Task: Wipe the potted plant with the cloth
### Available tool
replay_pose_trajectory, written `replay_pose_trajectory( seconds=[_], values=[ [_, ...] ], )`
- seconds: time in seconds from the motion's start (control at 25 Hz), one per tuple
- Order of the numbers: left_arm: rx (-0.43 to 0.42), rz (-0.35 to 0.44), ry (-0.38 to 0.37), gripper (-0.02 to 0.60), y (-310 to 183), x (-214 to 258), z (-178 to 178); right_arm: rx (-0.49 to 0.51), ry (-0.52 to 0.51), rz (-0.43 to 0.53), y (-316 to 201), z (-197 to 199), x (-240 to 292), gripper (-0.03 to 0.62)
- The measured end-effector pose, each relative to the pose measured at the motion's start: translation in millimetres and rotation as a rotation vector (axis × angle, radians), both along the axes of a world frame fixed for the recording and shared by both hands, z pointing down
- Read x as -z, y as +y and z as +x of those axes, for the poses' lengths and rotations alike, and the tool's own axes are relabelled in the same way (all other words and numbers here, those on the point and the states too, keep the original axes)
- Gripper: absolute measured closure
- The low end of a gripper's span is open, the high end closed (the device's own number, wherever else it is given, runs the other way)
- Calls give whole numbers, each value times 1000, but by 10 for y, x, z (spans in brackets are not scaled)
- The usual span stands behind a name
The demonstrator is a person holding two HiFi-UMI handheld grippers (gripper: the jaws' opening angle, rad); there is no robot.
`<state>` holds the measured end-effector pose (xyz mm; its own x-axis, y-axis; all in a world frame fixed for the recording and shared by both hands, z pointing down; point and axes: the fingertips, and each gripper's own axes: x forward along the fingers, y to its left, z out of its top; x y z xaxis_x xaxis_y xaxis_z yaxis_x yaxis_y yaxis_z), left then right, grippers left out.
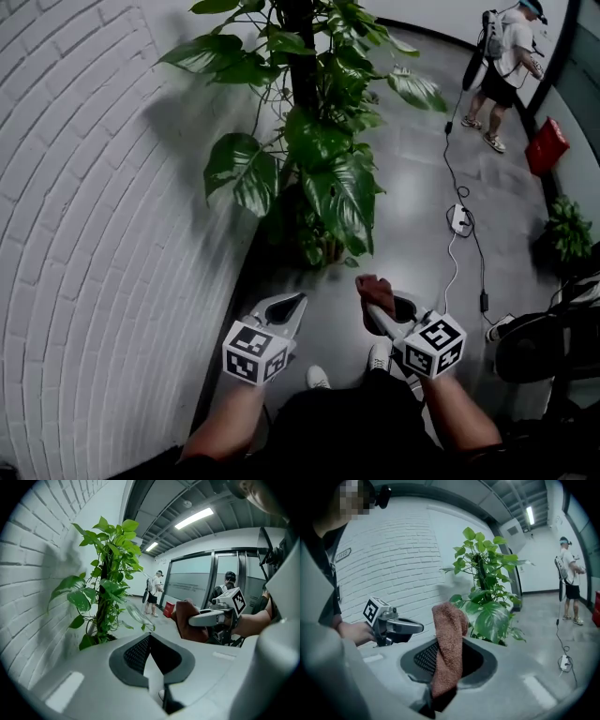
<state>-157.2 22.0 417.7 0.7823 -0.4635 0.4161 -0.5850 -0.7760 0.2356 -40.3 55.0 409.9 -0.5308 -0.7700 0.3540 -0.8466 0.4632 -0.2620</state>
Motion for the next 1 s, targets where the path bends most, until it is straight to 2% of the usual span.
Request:
replay_pose_trajectory(
  seconds=[0.16, 0.36, 0.64, 1.0],
  values=[
    [-52, -37, 1, 565, 181, -48, 33, 27, 54, -8, 118, -126, -16, 525],
    [-53, -22, 31, 565, 252, 7, 121, 28, 80, 7, 189, -50, 72, 525],
    [28, 19, 44, 565, 275, 132, 209, 50, 86, 25, 192, 238, 176, 525],
    [121, 57, 53, 565, 365, 298, 495, 123, 84, 42, 229, 561, 297, 525]
  ],
)
